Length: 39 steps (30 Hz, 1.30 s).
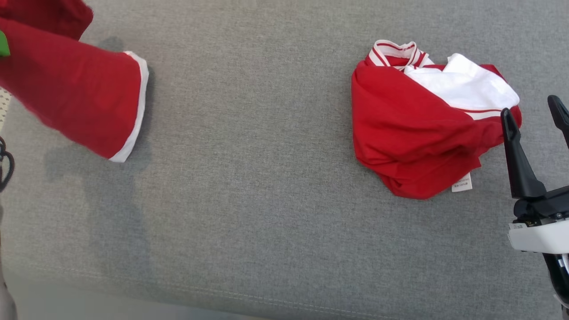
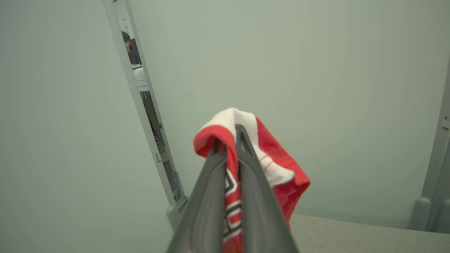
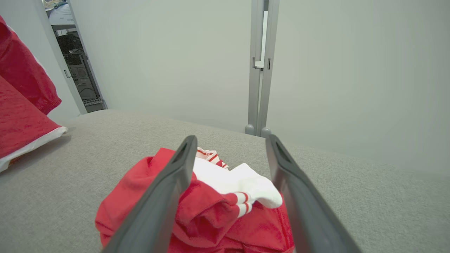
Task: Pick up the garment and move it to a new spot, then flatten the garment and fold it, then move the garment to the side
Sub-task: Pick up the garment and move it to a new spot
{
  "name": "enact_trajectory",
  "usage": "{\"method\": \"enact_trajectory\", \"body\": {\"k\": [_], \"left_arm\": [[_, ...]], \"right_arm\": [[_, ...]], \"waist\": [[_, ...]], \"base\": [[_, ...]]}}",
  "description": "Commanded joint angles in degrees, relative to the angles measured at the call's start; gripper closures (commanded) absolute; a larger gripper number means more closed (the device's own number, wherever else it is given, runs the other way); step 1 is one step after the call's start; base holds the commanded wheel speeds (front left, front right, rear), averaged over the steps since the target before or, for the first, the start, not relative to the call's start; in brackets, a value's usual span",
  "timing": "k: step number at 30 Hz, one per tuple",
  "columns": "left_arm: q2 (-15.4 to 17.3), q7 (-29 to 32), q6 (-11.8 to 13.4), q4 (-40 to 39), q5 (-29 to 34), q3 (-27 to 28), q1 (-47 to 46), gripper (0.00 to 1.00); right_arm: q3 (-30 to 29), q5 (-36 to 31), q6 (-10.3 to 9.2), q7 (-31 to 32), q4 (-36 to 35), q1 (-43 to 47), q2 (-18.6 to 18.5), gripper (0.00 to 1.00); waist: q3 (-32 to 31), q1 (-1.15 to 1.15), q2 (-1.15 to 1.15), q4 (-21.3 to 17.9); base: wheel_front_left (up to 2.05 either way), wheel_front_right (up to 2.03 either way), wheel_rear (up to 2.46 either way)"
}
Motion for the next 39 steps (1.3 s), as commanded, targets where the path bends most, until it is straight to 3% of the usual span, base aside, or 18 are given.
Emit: {"method": "enact_trajectory", "body": {"k": [1,16,17,25,29,39], "left_arm": [[-0.9,-0.5,0.5,1.3,-0.4,0.5,1.3,1.0],[-6.9,-1.0,-2.4,18.5,-2.7,3.6,7.5,1.0],[-6.8,-1.0,-2.1,18.6,-2.0,3.7,7.1,0.0],[-4.8,-1.0,-0.4,9.4,3.0,7.1,6.3,0.0],[-4.4,-1.0,-1.6,4.8,5.4,8.0,6.0,0.0],[-8.7,-0.9,-4.8,-3.1,9.0,7.3,9.7,0.0]], "right_arm": [[-0.4,-0.1,-0.03,0.2,-0.7,0.7,-0.5,0.0],[-1.1,0.1,-0.03,1.2,-1.6,1.2,-0.8,0.0],[-1.0,0.0,-0.03,1.3,-1.6,1.1,-0.7,0.0],[-0.1,0.2,-0.03,0.3,0.3,0.7,0.3,0.0],[0.6,0.6,-0.04,-0.9,2.3,0.1,1.4,0.0],[3.6,0.8,-0.04,-4.5,8.6,-0.7,4.6,0.0]], "waist": [[3.4,0.0,0.0,-2.4],[4.6,0.0,0.0,-2.8],[4.6,0.0,0.0,-2.8],[2.4,0.0,0.0,-3.0],[0.2,0.0,0.0,-4.2],[-5.2,0.0,0.0,-9.6]], "base": [[0.0,0.0,0.0],[0.0,0.0,0.0],[0.0,0.0,0.0],[0.0,0.0,0.0],[0.0,0.0,0.0],[0.0,0.0,0.0]]}}
